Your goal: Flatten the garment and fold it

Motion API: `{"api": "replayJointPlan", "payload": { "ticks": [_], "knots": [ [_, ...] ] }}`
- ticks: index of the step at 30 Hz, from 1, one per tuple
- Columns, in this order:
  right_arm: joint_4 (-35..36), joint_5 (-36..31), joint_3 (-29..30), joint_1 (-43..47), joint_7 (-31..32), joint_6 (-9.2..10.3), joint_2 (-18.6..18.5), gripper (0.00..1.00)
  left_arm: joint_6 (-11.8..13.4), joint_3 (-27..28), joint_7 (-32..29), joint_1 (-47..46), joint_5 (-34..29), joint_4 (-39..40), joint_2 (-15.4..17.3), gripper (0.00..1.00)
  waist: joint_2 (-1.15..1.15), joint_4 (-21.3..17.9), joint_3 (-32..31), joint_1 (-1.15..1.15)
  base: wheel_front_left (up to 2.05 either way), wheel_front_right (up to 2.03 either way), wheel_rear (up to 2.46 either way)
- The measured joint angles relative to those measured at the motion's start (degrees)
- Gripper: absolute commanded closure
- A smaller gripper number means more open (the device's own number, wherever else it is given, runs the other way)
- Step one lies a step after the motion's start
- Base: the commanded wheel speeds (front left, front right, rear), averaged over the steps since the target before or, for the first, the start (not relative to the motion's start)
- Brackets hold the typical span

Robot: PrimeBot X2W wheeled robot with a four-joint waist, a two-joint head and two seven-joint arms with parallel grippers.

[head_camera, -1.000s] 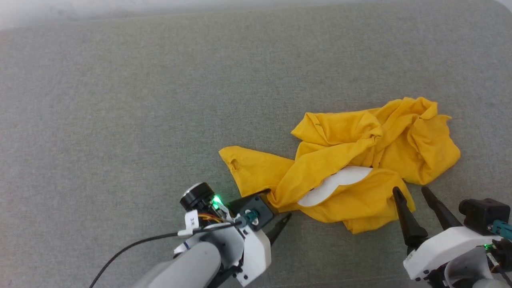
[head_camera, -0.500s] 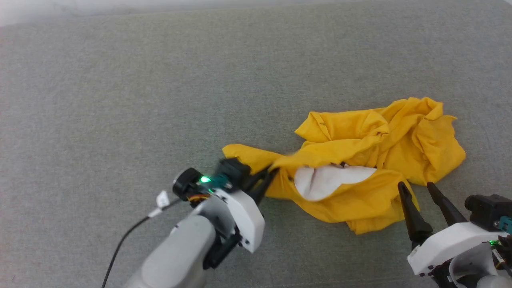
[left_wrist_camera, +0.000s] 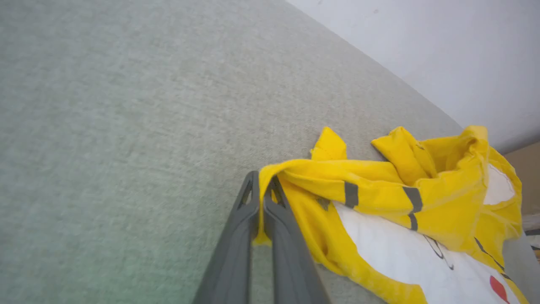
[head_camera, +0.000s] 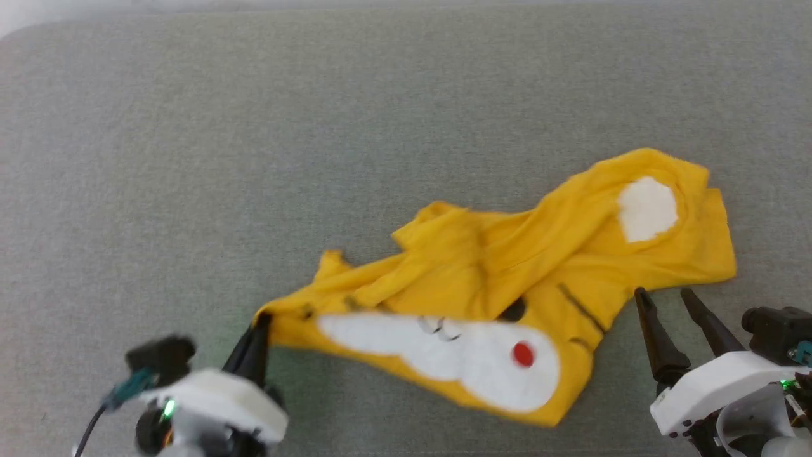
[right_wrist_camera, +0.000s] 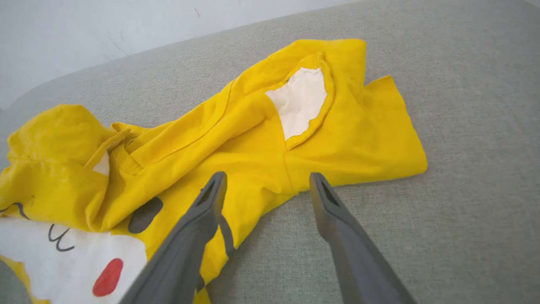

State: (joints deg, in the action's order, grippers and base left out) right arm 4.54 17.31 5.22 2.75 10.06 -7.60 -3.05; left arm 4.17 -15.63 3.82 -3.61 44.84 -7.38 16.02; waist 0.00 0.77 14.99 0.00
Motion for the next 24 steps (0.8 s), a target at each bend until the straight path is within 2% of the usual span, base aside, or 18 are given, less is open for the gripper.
{"api": "replayJointPlan", "payload": {
  "ticks": [5,6,7,8,10,13,16,20,22,24],
  "knots": [
    [-0.1,0.0,-0.1,0.0,0.3,0.00,0.0,0.00,3.6,1.6,1.9,3.7,0.5,-2.5,-0.9,1.00,0.00,1.4,0.2,0.00,0.00,0.00,0.00],
    [-0.1,0.0,-0.3,0.0,0.5,0.00,0.0,0.00,3.7,1.7,2.4,3.7,0.6,-2.7,-1.4,0.80,0.00,1.6,0.2,0.00,0.00,0.00,0.00],
    [-0.2,0.0,-0.3,0.0,0.5,0.00,0.0,0.00,3.8,1.7,2.8,3.6,0.8,-2.8,-2.1,0.03,0.00,1.8,0.1,0.00,0.00,0.00,0.00],
    [-0.2,0.0,-0.3,-0.1,0.5,0.00,0.0,0.00,3.7,1.5,3.0,3.4,1.0,-2.7,-2.7,0.00,0.00,2.0,0.0,0.00,0.00,0.00,0.00],
    [-0.2,0.0,-0.3,-0.1,0.5,0.00,0.0,0.00,3.6,1.3,3.5,3.0,1.0,-2.5,-3.4,0.00,0.00,2.2,-0.2,0.00,0.00,0.00,0.00],
    [-0.4,0.0,-0.3,-0.1,0.6,0.00,0.0,0.00,3.4,0.3,3.1,1.7,-0.2,-0.1,-2.4,0.00,0.00,2.3,-0.7,0.00,0.00,0.00,0.00],
    [-0.4,0.0,-0.4,-0.1,0.6,0.00,0.0,0.00,3.7,-1.3,1.0,-0.5,-3.6,5.3,0.3,0.00,0.00,2.3,-1.1,0.00,0.00,0.00,0.00],
    [-0.8,0.0,-0.5,0.0,0.6,0.00,0.0,0.00,5.6,-3.9,-4.0,-3.7,-8.4,13.7,3.9,0.00,0.00,2.1,-1.6,0.00,0.00,0.00,0.00],
    [-1.0,0.0,-0.5,0.0,0.6,0.00,0.0,0.00,6.0,-5.0,-5.6,-4.6,-9.9,15.4,4.7,0.00,0.00,2.0,-1.8,0.00,0.00,0.00,0.00],
    [-1.3,0.1,-1.0,0.0,0.6,0.00,0.0,0.00,6.4,-8.1,-10.1,-7.0,-13.6,18.5,6.5,0.00,0.00,1.7,-2.0,0.00,0.00,0.00,0.00]
  ]
}}
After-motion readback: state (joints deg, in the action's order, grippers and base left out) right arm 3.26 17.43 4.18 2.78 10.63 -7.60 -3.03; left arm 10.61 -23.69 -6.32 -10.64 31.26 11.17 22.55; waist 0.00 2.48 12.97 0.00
